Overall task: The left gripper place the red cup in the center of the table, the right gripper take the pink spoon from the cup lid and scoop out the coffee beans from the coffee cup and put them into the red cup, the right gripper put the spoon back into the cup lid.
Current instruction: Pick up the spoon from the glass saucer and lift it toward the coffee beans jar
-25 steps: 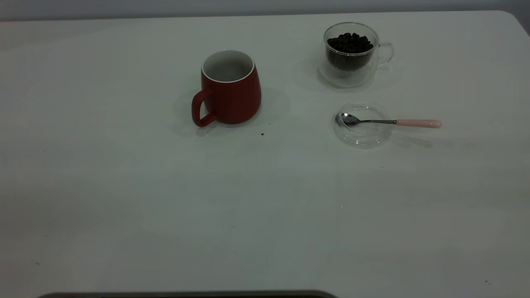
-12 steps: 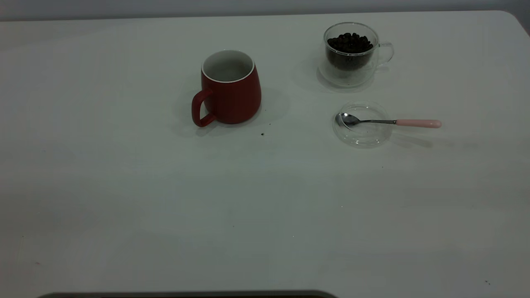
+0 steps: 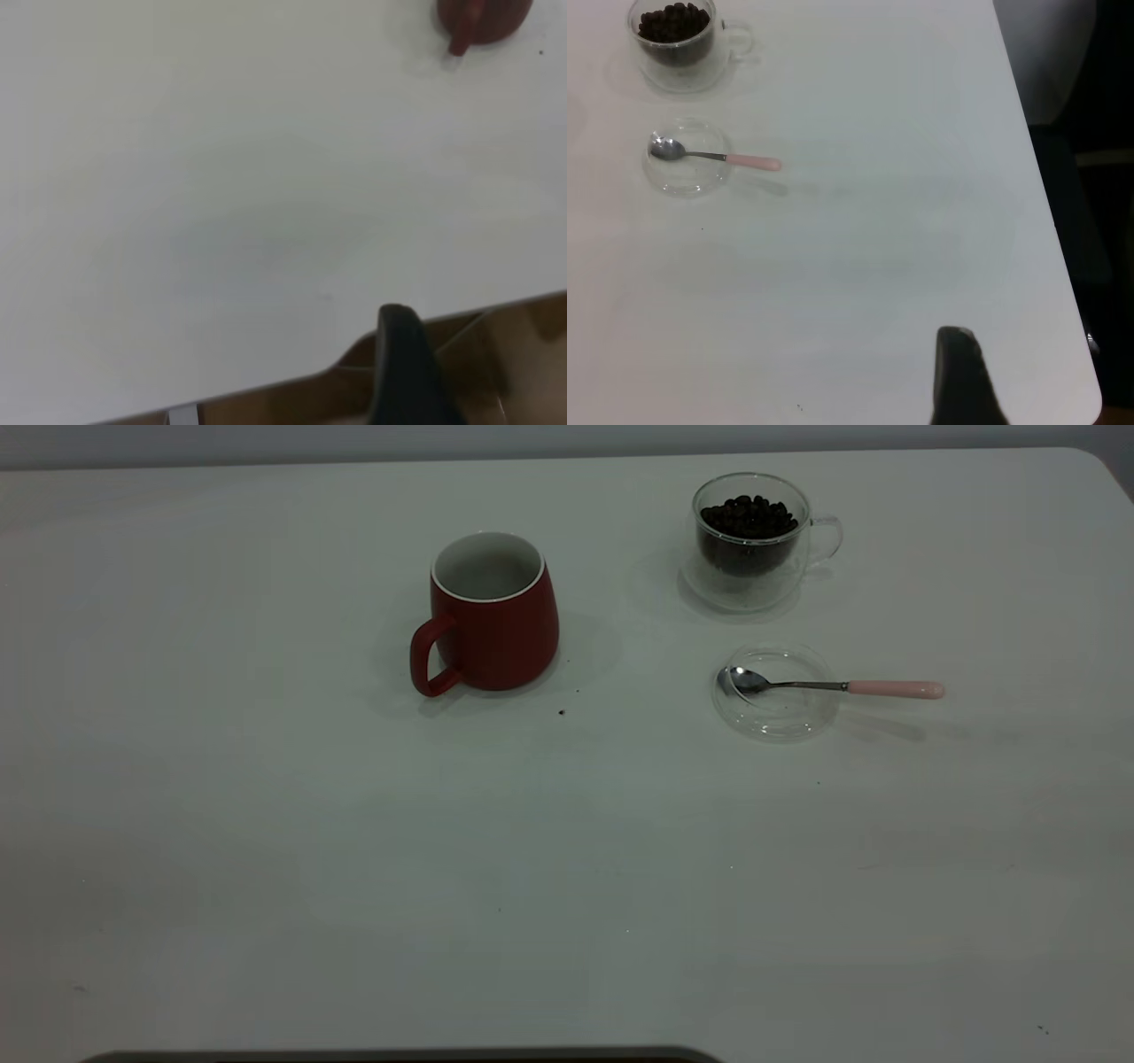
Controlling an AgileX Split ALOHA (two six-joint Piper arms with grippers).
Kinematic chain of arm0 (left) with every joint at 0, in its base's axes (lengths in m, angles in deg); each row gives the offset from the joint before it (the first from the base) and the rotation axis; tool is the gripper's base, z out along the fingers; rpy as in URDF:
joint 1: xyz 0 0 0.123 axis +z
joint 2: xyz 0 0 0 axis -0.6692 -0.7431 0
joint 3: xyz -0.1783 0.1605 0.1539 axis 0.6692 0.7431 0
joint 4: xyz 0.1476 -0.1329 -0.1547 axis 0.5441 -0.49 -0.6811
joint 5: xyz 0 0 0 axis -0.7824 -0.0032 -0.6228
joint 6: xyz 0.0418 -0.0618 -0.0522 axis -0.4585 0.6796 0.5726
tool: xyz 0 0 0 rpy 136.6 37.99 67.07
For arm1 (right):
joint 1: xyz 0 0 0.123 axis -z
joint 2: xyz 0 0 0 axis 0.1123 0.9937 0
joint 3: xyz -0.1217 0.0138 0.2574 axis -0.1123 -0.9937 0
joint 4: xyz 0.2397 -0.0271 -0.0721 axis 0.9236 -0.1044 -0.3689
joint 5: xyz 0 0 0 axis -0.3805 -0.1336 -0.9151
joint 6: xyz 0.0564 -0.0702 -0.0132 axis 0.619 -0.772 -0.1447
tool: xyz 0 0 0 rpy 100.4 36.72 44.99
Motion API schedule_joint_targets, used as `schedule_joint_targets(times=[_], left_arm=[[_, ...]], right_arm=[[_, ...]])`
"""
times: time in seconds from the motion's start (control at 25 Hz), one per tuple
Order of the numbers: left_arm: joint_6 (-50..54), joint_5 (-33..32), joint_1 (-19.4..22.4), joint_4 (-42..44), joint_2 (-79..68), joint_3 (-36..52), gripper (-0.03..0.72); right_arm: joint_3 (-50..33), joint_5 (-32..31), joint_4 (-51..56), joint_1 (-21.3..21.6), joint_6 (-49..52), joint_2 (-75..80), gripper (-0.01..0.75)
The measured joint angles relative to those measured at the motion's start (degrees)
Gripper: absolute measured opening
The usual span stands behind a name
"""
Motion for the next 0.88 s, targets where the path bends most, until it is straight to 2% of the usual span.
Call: schedule_joint_targets(times=[0.88], left_arm=[[2.86, -0.15, 0.05, 0.01, 1.92, 0.0, 0.492]], right_arm=[[0.0, 0.0, 0.0, 0.0, 0.0, 0.0, 0.488]])
